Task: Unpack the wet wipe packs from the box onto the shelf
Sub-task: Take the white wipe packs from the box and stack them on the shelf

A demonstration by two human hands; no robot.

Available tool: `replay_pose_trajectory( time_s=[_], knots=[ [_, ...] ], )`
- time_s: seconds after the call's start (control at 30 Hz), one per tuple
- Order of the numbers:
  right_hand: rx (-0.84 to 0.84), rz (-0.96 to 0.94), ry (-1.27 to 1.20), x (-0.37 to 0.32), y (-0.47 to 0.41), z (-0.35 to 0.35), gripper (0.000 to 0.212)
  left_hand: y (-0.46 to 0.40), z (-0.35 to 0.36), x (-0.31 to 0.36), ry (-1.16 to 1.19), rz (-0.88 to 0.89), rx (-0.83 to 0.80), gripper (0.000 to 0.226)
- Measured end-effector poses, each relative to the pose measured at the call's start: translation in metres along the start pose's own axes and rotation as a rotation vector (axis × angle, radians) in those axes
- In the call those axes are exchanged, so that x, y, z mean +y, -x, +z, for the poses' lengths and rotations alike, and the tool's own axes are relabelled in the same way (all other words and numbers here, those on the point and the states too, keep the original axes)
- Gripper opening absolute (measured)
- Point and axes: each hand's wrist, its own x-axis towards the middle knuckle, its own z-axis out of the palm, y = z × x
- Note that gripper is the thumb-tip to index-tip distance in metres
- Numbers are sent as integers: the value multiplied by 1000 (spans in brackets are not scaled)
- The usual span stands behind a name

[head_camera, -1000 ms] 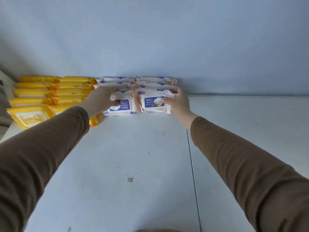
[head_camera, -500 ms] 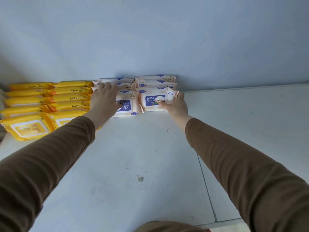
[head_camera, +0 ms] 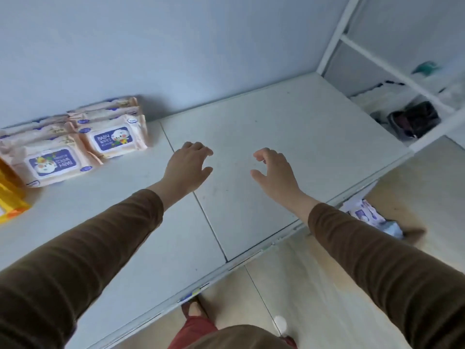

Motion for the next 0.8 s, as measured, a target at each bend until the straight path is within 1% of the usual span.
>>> replay_pose_trajectory(
  time_s=[0.17, 0.27, 0.33, 0.53, 0.7, 0.8],
  knots=[
    [52, 59, 77, 105, 90, -69, 35, -8, 48, 145, 35, 167, -43, 41],
    [74, 116, 74, 169, 143, -103, 32, -2, 80, 233, 70, 222, -74, 41],
    [48, 158, 76, 211, 172, -124, 30, 3, 103, 286, 78, 245, -101, 41],
    [-51, 290, 67, 326, 223, -165, 26, 1, 171, 396, 95, 238, -237, 39],
    [-80, 409, 39, 416, 224, -177, 31, -38, 237, 453, 107, 245, -328, 35],
    [-156, 465, 7, 474, 212, -176, 29, -73, 280, 484, 137, 240, -388, 36]
  ],
)
